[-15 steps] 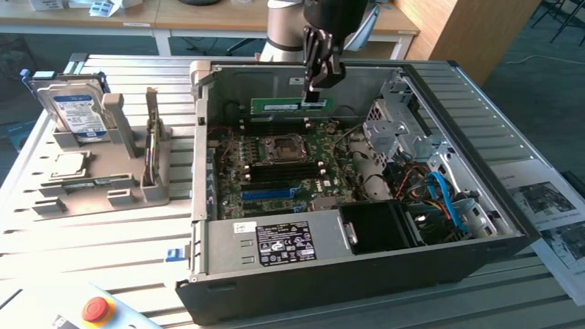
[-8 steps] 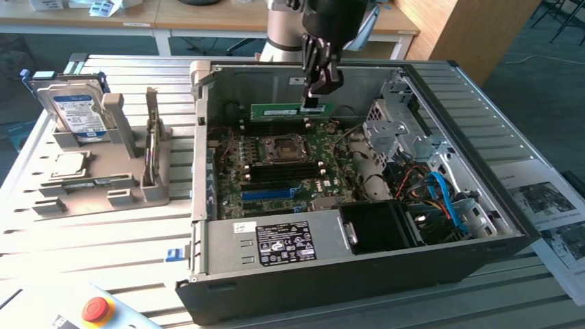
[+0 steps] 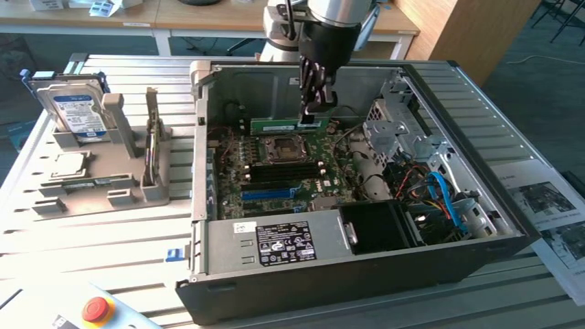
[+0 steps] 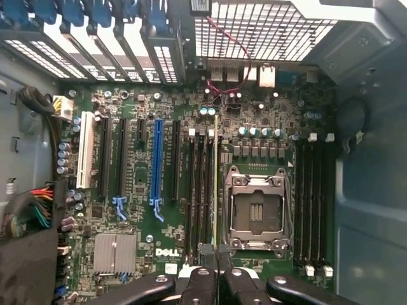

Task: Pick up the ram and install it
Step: 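Insert the ram into the slot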

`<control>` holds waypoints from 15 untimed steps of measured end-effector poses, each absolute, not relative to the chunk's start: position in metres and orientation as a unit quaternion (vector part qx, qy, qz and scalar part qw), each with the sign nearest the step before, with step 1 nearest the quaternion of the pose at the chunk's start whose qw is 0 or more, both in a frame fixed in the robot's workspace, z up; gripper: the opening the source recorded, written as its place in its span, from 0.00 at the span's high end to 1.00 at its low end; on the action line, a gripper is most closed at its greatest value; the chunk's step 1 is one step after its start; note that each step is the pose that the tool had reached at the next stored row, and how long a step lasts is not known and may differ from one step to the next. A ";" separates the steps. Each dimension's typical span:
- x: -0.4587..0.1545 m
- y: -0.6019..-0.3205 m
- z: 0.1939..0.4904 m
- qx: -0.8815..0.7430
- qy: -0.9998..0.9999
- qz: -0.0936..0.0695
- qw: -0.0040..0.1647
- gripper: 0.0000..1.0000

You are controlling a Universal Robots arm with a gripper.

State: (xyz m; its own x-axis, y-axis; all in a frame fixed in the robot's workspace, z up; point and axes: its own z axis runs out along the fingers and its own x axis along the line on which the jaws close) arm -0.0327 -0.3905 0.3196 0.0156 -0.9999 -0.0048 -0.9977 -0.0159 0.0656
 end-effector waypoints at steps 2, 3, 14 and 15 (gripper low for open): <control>-0.033 -0.391 0.316 0.712 -0.701 -0.025 0.022 0.88; -0.033 -0.390 0.314 0.712 -0.701 -0.025 0.022 0.88; -0.033 -0.390 0.296 0.712 -0.701 -0.024 0.022 0.88; -0.033 -0.391 0.295 0.712 -0.701 -0.024 0.022 0.88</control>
State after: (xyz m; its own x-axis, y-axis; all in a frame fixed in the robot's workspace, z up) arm -0.0327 -0.3905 0.2946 0.0156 -0.9999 -0.0030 -0.9977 -0.0158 0.0656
